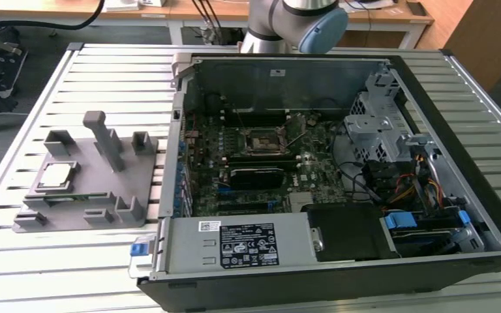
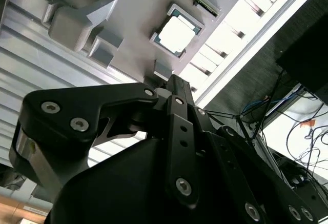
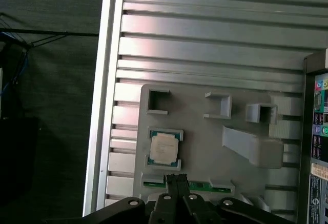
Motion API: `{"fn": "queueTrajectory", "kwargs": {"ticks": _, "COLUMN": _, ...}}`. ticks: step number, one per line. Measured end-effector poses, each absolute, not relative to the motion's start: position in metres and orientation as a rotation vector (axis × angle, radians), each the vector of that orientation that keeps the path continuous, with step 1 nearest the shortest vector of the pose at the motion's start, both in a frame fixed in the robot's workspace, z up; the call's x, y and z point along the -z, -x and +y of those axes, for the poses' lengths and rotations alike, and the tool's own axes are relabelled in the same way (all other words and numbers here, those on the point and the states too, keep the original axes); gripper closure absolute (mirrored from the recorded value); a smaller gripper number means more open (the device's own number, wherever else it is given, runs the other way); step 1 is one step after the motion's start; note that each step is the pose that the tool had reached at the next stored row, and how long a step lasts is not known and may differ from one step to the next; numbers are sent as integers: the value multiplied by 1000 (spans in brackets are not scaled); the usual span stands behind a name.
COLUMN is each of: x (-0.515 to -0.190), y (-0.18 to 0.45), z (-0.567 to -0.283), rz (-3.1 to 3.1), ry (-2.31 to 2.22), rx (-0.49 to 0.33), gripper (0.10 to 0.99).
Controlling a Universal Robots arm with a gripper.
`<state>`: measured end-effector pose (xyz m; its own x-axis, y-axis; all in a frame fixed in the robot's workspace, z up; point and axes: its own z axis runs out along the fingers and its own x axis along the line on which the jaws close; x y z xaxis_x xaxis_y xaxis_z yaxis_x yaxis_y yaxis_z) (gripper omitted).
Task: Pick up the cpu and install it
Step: 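Reach for the cpu, then pick up the cpu and move it towards the insertion slot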
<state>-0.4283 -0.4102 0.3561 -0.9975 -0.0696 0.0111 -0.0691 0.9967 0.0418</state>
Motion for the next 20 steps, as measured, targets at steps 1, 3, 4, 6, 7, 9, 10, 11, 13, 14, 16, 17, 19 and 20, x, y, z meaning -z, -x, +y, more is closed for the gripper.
{"fn": "queueTrajectory", "kwargs": {"ticks": 1, "x": -356, "y": 429, "z": -410, "rz": -3126, "ry": -117, "rx": 65, "gripper": 980}}
{"fn": "queueTrajectory", "kwargs": {"ticks": 3, "x": -355, "y": 430, "z": -411, "rz": -3125, "ry": -132, "rx": 65, "gripper": 980}}
{"fn": "queueTrajectory", "kwargs": {"ticks": 4, "x": -355, "y": 431, "z": -411, "rz": -3125, "ry": -140, "rx": 64, "gripper": 980}}
{"fn": "queueTrajectory", "kwargs": {"ticks": 6, "x": -354, "y": 432, "z": -411, "rz": -3124, "ry": -155, "rx": 64, "gripper": 980}}
{"fn": "queueTrajectory", "kwargs": {"ticks": 7, "x": -354, "y": 433, "z": -411, "rz": -3124, "ry": -161, "rx": 64, "gripper": 980}}
{"fn": "queueTrajectory", "kwargs": {"ticks": 9, "x": -353, "y": 434, "z": -411, "rz": -3123, "ry": -170, "rx": 64, "gripper": 980}}
{"fn": "queueTrajectory", "kwargs": {"ticks": 10, "x": -353, "y": 434, "z": -411, "rz": -3123, "ry": -172, "rx": 64, "gripper": 980}}
{"fn": "queueTrajectory", "kwargs": {"ticks": 11, "x": -353, "y": 434, "z": -411, "rz": -3122, "ry": -174, "rx": 64, "gripper": 980}}
{"fn": "queueTrajectory", "kwargs": {"ticks": 13, "x": -352, "y": 434, "z": -411, "rz": -3121, "ry": -174, "rx": 64, "gripper": 980}}
{"fn": "queueTrajectory", "kwargs": {"ticks": 14, "x": -352, "y": 435, "z": -411, "rz": -3121, "ry": -174, "rx": 64, "gripper": 980}}
{"fn": "queueTrajectory", "kwargs": {"ticks": 16, "x": -351, "y": 435, "z": -411, "rz": -3118, "ry": -175, "rx": 64, "gripper": 980}}
{"fn": "queueTrajectory", "kwargs": {"ticks": 17, "x": -350, "y": 435, "z": -411, "rz": -3116, "ry": -175, "rx": 65, "gripper": 980}}
{"fn": "queueTrajectory", "kwargs": {"ticks": 19, "x": -349, "y": 435, "z": -411, "rz": -3108, "ry": -174, "rx": 65, "gripper": 980}}
{"fn": "queueTrajectory", "kwargs": {"ticks": 20, "x": -348, "y": 435, "z": -411, "rz": -3105, "ry": -174, "rx": 65, "gripper": 980}}
